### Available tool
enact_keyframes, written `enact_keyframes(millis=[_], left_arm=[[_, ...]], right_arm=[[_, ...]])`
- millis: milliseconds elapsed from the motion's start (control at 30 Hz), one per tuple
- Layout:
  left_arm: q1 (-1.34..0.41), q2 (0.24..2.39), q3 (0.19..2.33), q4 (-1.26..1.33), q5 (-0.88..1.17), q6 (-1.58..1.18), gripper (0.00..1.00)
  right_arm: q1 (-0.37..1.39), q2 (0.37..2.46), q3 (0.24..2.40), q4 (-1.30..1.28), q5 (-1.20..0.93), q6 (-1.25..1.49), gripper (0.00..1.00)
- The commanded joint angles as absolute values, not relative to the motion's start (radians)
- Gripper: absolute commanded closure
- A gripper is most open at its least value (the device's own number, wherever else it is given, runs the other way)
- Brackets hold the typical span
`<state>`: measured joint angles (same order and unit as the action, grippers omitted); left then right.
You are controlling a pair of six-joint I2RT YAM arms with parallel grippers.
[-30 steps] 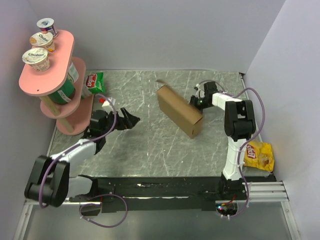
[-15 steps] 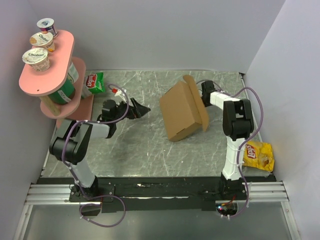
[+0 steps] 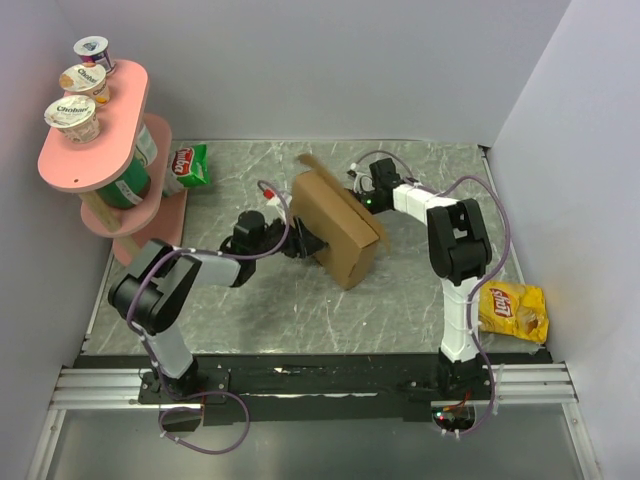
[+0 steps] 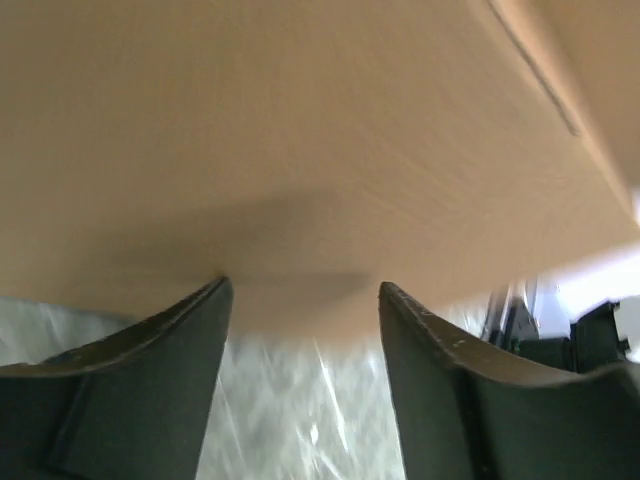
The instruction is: Fold the paper box
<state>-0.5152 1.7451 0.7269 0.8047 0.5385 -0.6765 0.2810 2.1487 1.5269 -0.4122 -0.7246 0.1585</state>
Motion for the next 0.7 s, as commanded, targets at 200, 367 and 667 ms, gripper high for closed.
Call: enact_keyframes(millis=[200,367,667], left_arm=[[-0.649,1.574,0.514,0.876,0.477,-0.749,0.33],[-0.67,1.537,0.514,0.847,0.413,-0.738,0.3],[-0.669,1.261,0.497,0.556,0.25,-0.6,0.01]], right_arm=[[0.385,2.079,1.635,-0.413,-0.726,0.153,0.36],[0.37,2.056,1.608,-0.403,-0.666,0.178,0.3],[0.23,1.809,1.522,-0.35,-0.623,0.219,0.15]])
